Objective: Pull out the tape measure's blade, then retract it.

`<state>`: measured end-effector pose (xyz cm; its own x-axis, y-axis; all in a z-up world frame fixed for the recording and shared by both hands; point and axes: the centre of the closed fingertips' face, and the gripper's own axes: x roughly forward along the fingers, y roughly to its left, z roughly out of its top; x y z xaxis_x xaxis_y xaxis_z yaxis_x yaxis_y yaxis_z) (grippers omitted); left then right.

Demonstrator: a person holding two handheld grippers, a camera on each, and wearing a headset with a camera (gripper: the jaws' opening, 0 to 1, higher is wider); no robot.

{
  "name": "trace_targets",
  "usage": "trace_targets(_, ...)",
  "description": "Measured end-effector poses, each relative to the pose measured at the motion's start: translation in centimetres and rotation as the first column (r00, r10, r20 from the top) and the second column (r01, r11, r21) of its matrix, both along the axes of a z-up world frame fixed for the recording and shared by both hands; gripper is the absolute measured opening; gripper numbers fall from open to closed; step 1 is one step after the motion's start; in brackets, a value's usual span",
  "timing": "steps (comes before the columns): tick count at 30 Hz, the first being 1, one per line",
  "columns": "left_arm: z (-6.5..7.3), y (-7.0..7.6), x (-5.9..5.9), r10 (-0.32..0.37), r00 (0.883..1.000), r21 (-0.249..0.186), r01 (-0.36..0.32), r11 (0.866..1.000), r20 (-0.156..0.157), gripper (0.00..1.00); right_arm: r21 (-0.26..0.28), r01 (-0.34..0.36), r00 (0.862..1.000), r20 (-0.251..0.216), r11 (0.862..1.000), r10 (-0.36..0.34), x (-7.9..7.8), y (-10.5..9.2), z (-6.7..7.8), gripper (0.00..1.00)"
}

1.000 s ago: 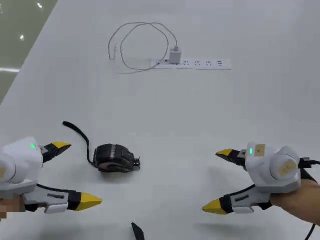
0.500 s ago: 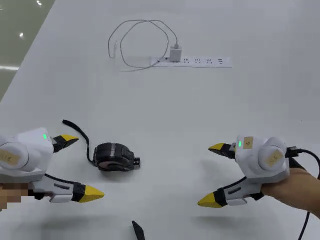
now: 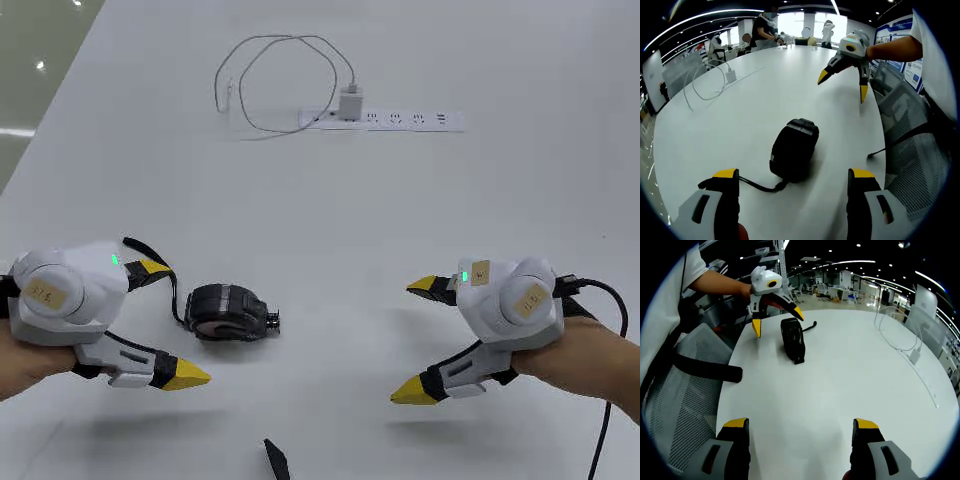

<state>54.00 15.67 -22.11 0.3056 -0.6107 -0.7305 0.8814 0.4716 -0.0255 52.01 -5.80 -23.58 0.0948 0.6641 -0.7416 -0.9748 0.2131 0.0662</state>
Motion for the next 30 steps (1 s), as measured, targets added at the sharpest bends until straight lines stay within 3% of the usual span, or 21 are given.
trace_targets(15, -1.4, -0.5, 1.0, -0.062, 0.997, 0.079, 0.065, 0.995, -0.035, 0.68, -0.004, -0.019, 1.000, -0.005, 1.000, 0.019, 0.2, 0.5, -0.2, 0.83)
trace_targets(30, -2.4, -0.8, 1.2, -0.113, 0.992, 0.124, 0.119, 0.985, -0.058, 0.50, -0.008, -0.024, 1.000, -0.003, 1.000, 0.024, 0.3, 0.6, -0.4, 0.83)
